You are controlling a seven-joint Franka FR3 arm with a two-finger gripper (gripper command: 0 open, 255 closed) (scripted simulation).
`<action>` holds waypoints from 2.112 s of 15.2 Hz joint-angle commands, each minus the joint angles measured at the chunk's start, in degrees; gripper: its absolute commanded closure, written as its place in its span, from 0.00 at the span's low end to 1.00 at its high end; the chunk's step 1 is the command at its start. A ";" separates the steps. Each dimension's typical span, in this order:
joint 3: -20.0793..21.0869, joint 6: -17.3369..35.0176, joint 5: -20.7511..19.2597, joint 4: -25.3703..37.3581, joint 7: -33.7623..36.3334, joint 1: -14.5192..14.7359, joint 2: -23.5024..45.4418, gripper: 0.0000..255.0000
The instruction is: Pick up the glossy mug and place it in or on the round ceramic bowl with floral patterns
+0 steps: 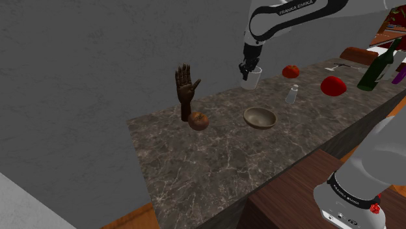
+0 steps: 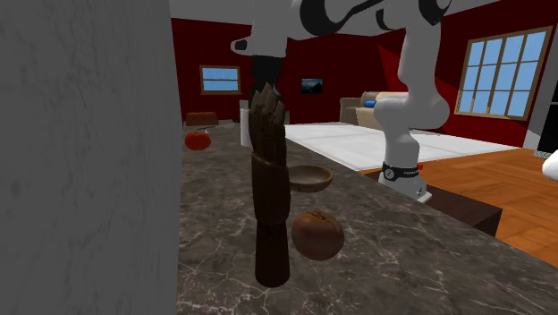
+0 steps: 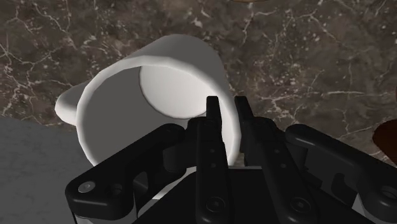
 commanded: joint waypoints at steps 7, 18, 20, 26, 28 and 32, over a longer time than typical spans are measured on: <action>2.15 -1.38 -0.84 -17.19 3.56 0.98 -18.45 1.00; 2.95 3.64 -0.90 -26.96 4.99 1.24 -23.12 1.00; 2.93 5.35 -0.97 -28.10 5.08 1.21 -22.55 1.00; 2.87 10.62 -1.22 -31.25 5.39 1.11 -20.42 1.00; 2.86 12.17 -1.31 -32.07 5.49 1.08 -19.69 1.00; 2.86 12.17 -1.31 -32.07 5.49 1.08 -19.69 1.00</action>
